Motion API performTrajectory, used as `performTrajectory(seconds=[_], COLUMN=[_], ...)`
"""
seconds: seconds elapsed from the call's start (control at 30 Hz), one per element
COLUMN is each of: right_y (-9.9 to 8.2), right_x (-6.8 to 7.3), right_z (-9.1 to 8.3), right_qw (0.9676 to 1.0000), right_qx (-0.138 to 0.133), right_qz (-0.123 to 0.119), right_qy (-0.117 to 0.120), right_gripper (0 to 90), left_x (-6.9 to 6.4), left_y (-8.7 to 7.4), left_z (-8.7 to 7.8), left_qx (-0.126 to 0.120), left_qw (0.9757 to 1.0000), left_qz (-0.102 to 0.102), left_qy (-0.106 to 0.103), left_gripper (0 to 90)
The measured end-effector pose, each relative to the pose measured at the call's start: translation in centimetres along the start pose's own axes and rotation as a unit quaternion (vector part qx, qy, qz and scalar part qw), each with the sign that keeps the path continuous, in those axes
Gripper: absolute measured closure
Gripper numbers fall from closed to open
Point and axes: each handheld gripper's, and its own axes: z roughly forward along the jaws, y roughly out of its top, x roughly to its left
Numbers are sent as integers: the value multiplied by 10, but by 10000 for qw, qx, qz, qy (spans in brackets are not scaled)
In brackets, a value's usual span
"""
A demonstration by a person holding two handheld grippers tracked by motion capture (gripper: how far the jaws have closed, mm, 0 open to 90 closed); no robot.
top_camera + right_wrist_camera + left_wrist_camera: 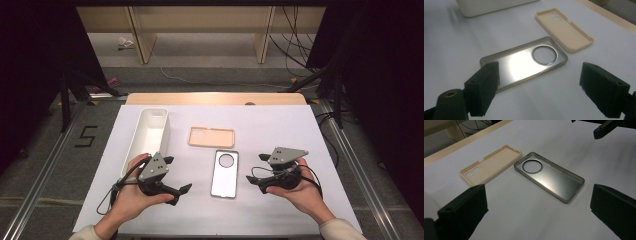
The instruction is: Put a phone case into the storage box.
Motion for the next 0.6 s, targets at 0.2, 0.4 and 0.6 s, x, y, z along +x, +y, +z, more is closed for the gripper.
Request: performTrajectory(seconds=[0.2, 0.4, 0.6], right_y=[7, 13, 21], right_x=[5, 11, 14], right_z=[8, 17, 27], right_qw=[9996, 9981, 9958], right_qx=[199, 420, 618], right_qz=[-160, -374, -570], right_qy=[115, 241, 360], right_gripper=[174, 180, 192], left_x=[4, 7, 8], left_y=[-7, -11, -13], left_z=[-3, -7, -8], left_qx=[23, 33, 82], left_qw=[10000, 9999, 9998], left_qz=[-16, -21, -1], left_qy=[46, 146, 166], left_gripper=[5, 6, 14])
